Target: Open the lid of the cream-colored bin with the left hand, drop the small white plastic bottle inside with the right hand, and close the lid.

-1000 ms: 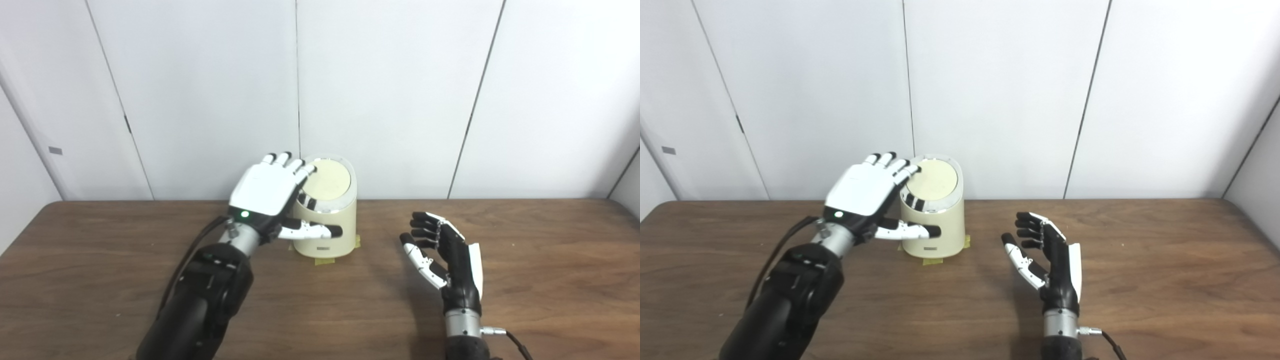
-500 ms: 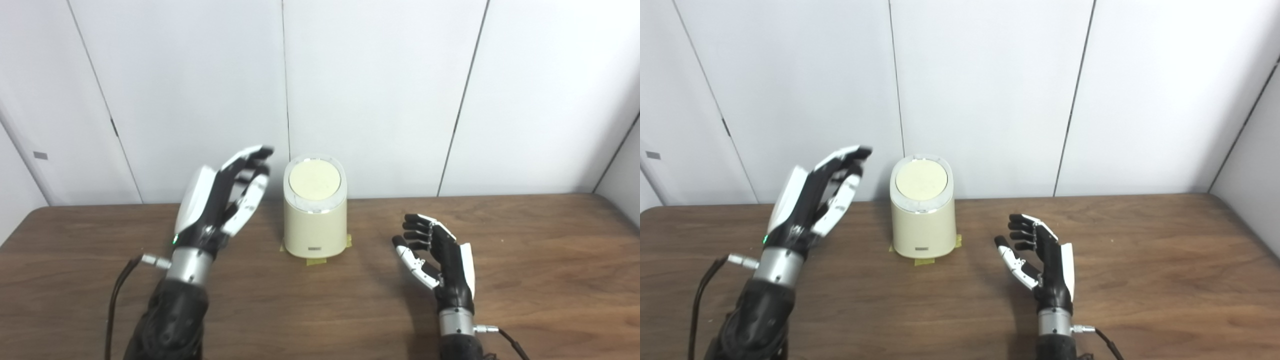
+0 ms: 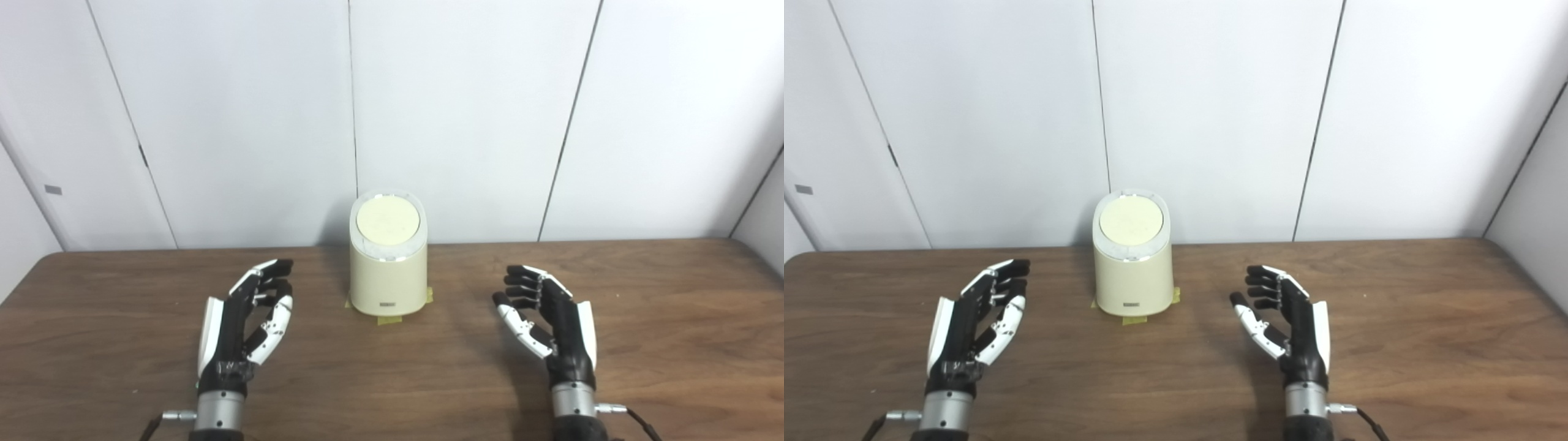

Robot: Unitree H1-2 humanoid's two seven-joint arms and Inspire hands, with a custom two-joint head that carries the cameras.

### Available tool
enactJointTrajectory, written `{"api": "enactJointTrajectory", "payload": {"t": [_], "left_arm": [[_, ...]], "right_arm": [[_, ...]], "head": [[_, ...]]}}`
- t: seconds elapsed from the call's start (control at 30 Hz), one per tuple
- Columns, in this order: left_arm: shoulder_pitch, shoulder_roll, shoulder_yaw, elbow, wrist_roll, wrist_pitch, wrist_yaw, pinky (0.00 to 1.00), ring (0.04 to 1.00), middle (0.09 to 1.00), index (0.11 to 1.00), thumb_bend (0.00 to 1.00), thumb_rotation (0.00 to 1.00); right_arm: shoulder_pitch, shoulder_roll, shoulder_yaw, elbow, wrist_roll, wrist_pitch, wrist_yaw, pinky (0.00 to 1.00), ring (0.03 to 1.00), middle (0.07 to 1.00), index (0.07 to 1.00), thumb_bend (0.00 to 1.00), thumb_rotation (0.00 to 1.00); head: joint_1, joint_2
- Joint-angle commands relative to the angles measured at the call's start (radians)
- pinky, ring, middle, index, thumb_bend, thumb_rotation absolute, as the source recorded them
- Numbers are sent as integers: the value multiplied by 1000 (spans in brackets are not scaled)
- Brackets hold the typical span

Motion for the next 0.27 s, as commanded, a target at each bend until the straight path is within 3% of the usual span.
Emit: {"api": "enactJointTrajectory", "payload": {"t": [0.0,0.1,0.23], "left_arm": [[-19,-6,-2,-2,-26,-49,23,657,744,766,765,213,493],[-7,-10,-2,6,-70,-65,20,683,767,780,780,214,499],[17,-14,1,7,-112,-71,20,706,795,799,801,227,630]], "right_arm": [[-19,-8,4,-54,4,-36,10,556,623,646,643,240,236],[-7,-16,3,-70,-2,-30,19,557,627,646,642,235,229],[11,-16,-2,-95,12,-9,34,547,625,642,641,239,204]], "head": [[0,4],[8,12],[4,22]]}}
